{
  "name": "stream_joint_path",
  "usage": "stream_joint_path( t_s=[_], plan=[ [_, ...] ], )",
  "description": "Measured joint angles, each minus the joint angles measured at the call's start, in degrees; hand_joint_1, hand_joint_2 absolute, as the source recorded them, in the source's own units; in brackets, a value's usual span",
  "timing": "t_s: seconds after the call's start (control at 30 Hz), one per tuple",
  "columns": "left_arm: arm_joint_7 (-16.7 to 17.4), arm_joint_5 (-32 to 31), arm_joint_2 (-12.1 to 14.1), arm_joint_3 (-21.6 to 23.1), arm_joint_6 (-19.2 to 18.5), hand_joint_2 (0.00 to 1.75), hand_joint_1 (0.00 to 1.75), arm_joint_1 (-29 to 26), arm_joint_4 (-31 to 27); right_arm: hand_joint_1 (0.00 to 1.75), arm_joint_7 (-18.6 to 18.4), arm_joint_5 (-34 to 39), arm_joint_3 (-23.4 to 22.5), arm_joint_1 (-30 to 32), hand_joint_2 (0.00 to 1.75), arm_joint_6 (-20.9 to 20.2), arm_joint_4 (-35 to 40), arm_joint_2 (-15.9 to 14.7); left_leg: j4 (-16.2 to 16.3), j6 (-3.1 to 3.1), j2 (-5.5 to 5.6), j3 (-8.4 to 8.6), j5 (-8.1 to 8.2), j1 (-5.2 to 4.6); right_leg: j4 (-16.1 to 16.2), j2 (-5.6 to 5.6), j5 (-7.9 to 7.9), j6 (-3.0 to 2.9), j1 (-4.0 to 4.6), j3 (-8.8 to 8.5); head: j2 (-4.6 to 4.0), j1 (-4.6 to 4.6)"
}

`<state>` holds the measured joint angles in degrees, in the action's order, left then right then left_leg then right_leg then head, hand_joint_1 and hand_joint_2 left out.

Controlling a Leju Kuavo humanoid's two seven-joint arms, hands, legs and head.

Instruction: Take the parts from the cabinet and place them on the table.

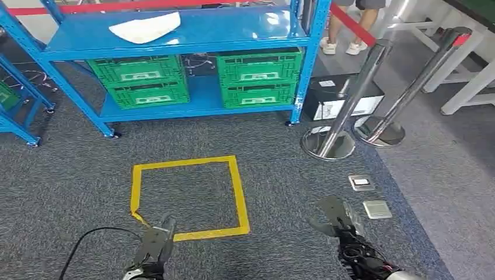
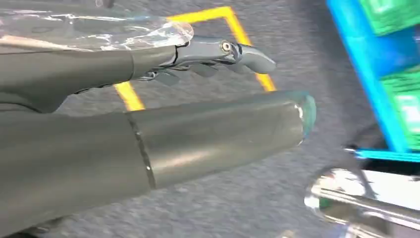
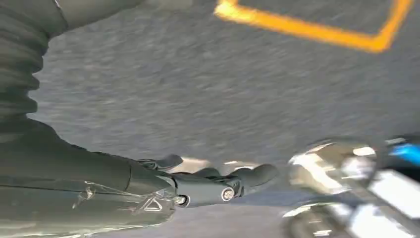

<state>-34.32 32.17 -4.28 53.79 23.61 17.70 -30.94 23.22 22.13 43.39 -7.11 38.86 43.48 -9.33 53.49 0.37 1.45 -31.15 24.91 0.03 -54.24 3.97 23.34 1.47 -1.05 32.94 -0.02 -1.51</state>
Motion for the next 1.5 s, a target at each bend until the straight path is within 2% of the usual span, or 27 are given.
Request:
stream_joint_path(
  t_s=[0.2,0.3,0.63,0.93,1.17,1.5],
  plan=[
    [-0.2,-0.5,0.6,-1.9,0.8,0.00,0.00,0.0,-7.4,0.00,-3.3,-6.7,-4.3,1.2,1.75,0.0,15.6,-1.6,0.0,0.00,-0.01,0.02,0.00,0.00,0.0,0.01,0.00,0.00,0.00,-0.01,0.00,0.00],
    [-0.7,0.1,1.2,-3.0,2.4,0.00,0.00,0.1,-12.4,0.00,-4.5,-9.7,-6.1,1.9,1.75,0.0,24.6,-2.6,0.0,0.01,-0.02,0.02,-0.01,-0.01,0.0,0.02,-0.02,0.01,-0.01,-0.01,0.00,-0.04],
    [-0.5,1.5,3.2,-3.4,6.1,0.00,0.00,0.2,-23.3,0.00,-6.1,-15.7,-6.7,2.1,1.75,0.0,39.7,-3.7,0.0,0.01,-0.01,0.04,-0.01,0.00,0.0,0.02,-0.01,0.01,0.00,-0.02,0.00,0.04],
    [0.1,2.1,5.2,-3.8,6.3,0.00,0.00,-0.4,-29.2,0.00,-7.0,-15.0,-5.8,2.1,1.75,-0.3,46.7,-3.7,0.0,0.01,-0.01,0.03,-0.01,0.00,0.0,0.02,-0.01,0.00,0.00,-0.02,0.00,0.04],
    [1.5,1.6,5.5,-3.8,7.4,0.00,0.00,-1.0,-33.2,0.00,-10.2,-23.7,-4.7,2.1,1.75,-0.1,50.5,-3.7,0.0,0.01,-0.01,0.02,0.00,-0.01,0.0,0.01,-0.01,0.00,-0.01,-0.02,0.00,0.04],
    [2.9,1.2,6.7,-3.8,7.9,0.00,0.00,-1.3,-37.5,0.00,-10.8,-23.5,-3.9,2.2,1.75,-0.1,53.2,-3.7,0.0,0.00,-0.01,0.02,0.00,0.00,0.0,0.02,0.00,0.00,0.00,-0.01,0.00,0.07]
  ],
)
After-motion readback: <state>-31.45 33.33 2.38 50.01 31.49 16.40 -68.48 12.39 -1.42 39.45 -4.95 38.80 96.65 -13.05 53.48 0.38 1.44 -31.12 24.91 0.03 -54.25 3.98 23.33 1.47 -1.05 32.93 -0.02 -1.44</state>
